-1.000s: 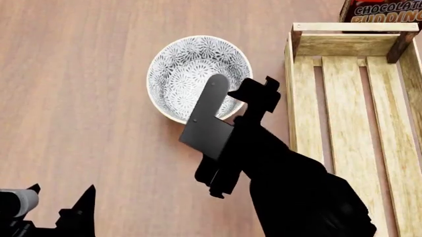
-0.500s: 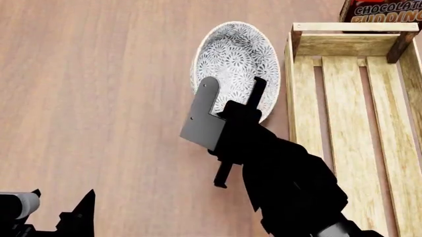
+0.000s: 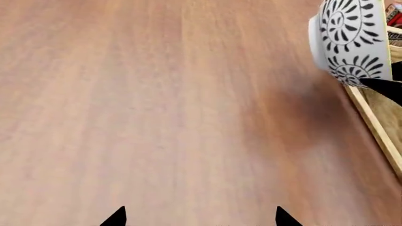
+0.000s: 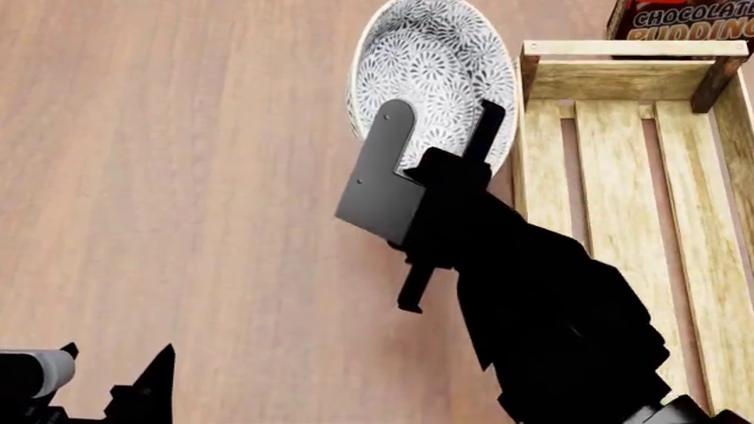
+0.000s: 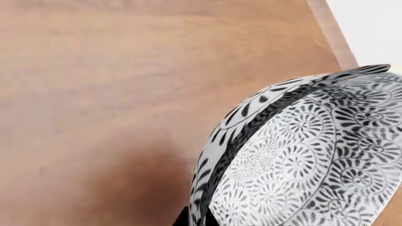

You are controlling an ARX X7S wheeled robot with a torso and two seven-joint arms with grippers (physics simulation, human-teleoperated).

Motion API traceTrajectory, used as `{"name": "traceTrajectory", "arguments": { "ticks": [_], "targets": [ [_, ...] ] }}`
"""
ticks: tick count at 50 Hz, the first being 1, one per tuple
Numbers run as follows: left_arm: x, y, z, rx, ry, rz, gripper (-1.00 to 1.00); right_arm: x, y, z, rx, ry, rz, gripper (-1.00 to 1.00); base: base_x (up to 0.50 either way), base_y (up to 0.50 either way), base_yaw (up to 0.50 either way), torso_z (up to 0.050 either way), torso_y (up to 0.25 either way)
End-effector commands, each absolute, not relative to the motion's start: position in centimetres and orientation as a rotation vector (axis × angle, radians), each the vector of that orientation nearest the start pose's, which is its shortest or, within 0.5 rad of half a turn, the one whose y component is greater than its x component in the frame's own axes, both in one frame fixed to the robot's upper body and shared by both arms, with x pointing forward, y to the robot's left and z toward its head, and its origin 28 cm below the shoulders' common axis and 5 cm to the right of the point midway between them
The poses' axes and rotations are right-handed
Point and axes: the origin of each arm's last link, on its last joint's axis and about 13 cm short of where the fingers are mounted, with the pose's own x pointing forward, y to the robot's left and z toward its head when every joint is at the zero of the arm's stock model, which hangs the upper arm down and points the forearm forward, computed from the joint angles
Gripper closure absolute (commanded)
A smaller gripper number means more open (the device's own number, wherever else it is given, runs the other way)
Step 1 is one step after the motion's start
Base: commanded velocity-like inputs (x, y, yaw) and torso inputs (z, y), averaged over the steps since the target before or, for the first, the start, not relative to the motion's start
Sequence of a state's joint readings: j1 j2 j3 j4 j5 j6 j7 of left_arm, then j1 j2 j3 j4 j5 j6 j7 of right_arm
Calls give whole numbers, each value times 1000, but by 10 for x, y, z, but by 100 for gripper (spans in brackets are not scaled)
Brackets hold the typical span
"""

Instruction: Pick up the bowl on the left and put it in the tray.

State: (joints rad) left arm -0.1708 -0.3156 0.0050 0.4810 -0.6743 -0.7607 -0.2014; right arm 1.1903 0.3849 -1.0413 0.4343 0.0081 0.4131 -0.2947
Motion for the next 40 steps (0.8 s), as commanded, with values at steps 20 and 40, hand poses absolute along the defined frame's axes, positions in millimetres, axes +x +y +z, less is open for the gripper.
{"name": "traceTrajectory", "arguments": {
  "ticks": [20, 40],
  "targets": [
    [213, 228, 108, -196, 184, -203, -100, 316, -187, 295, -1166, 55, 237, 100, 0, 0, 0, 0, 0],
    [213, 224, 107, -205, 186, -207, -100, 319, -230, 257, -1199, 292, 145, 100, 0, 0, 0, 0, 0]
  ]
}}
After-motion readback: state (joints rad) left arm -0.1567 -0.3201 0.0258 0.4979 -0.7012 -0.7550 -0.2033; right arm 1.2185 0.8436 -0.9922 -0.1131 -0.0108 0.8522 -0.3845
